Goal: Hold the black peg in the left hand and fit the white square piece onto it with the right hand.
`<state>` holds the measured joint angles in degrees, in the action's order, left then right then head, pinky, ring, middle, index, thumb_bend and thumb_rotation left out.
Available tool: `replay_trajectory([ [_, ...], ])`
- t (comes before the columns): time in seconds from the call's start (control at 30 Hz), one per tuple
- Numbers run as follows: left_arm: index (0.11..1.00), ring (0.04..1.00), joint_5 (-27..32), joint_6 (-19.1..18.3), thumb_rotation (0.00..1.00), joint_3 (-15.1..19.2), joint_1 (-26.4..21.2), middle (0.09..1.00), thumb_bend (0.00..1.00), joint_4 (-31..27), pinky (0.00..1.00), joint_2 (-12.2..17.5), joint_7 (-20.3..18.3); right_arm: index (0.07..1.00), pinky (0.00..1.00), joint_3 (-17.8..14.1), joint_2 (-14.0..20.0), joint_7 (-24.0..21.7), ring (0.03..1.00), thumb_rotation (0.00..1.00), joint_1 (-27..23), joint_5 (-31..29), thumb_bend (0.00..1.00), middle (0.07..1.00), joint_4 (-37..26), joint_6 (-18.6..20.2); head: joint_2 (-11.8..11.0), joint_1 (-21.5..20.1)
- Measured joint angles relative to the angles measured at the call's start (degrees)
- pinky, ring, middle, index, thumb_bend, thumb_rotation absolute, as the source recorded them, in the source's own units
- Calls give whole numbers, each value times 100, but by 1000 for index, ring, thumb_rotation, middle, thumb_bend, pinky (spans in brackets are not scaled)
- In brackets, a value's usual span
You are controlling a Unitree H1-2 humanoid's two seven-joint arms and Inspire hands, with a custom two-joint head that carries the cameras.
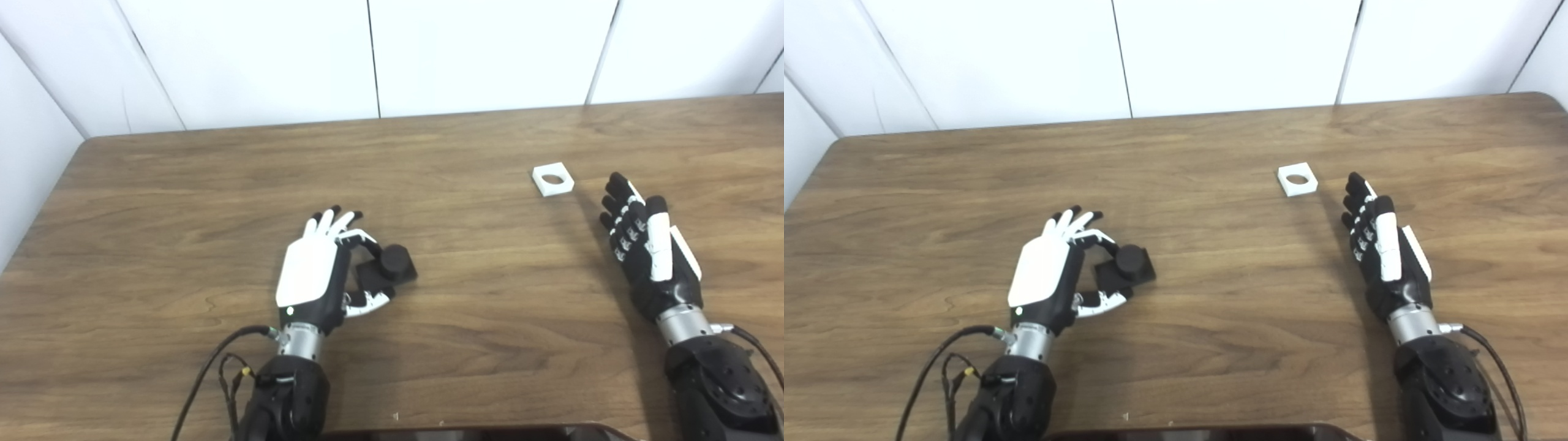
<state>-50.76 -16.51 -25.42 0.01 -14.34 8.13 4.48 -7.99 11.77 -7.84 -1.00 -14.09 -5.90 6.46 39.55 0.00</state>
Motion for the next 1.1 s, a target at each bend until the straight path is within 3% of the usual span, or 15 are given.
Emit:
replay_trajectory([
  [0.4,495,966,14,421,71,-232,288,896,506,-249,1000,-145,-391,970,1000,58,-4,11,1000,1000,13,112,689,993,-46,40,-26,-70],
  [0.8,495,986,180,637,64,-258,377,916,506,-271,1000,-240,-647,970,1000,104,-27,93,1000,984,68,192,711,995,-171,140,-35,-176],
  [0.9,495,985,182,646,64,-250,385,912,506,-271,1000,-252,-664,951,992,140,-23,126,1000,835,72,369,721,987,-192,123,-35,-176],
  [0.97,495,983,182,659,64,-240,388,909,506,-271,1000,-253,-665,926,939,215,33,145,985,626,68,652,727,971,-268,150,-35,-184],
  [1.1,495,988,184,672,65,-223,395,914,506,-270,1000,-253,-666,858,909,380,275,204,946,464,-29,1381,813,935,-408,219,-44,-202],
])
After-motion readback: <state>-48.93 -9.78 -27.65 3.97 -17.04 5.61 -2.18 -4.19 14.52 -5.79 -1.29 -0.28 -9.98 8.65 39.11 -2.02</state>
